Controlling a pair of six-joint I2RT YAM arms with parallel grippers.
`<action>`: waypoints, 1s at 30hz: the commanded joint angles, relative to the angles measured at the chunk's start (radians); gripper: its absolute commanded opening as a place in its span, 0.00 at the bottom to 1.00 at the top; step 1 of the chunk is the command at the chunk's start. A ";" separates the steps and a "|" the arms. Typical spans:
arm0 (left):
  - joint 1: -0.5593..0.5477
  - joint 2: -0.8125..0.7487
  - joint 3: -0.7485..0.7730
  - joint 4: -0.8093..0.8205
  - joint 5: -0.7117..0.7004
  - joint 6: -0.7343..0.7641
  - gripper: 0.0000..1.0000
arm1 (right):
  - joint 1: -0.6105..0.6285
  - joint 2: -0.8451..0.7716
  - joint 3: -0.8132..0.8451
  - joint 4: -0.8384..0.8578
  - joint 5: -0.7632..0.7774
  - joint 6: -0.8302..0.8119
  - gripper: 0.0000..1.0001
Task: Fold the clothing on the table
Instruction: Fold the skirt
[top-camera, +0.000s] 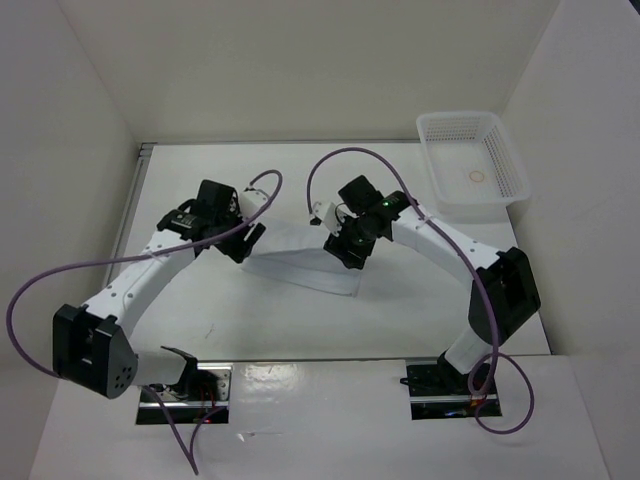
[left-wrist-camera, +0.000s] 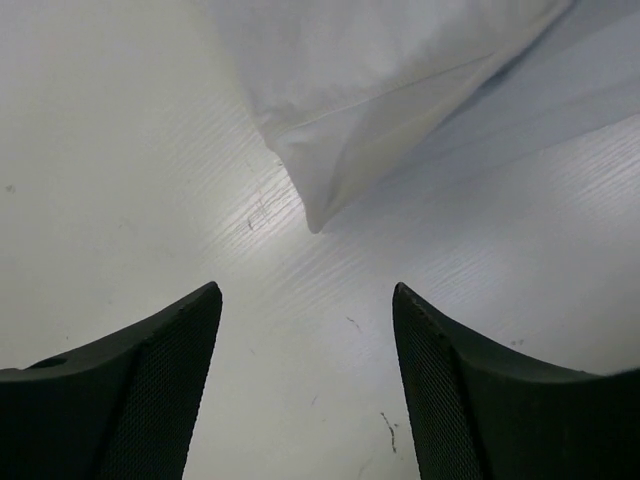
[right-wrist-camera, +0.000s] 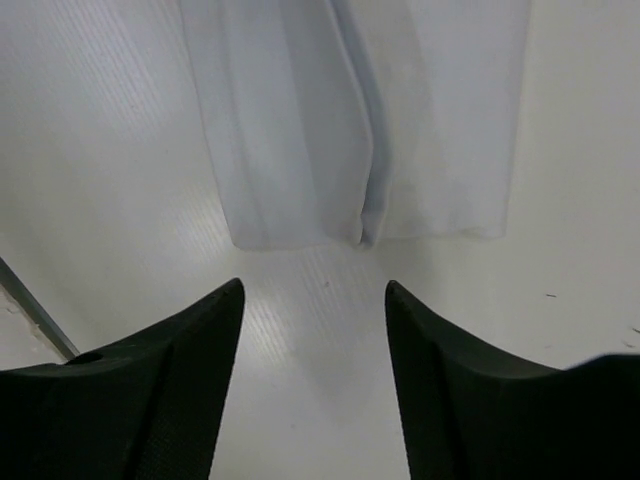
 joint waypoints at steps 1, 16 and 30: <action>0.041 -0.084 0.001 -0.009 -0.008 -0.085 0.77 | -0.004 0.039 0.026 0.035 -0.052 0.039 0.65; 0.276 -0.314 -0.066 0.003 -0.061 -0.172 1.00 | -0.033 0.210 0.207 0.023 -0.183 0.092 0.73; 0.276 -0.217 -0.066 0.023 -0.031 -0.181 1.00 | -0.024 0.249 0.084 -0.011 0.060 0.284 0.74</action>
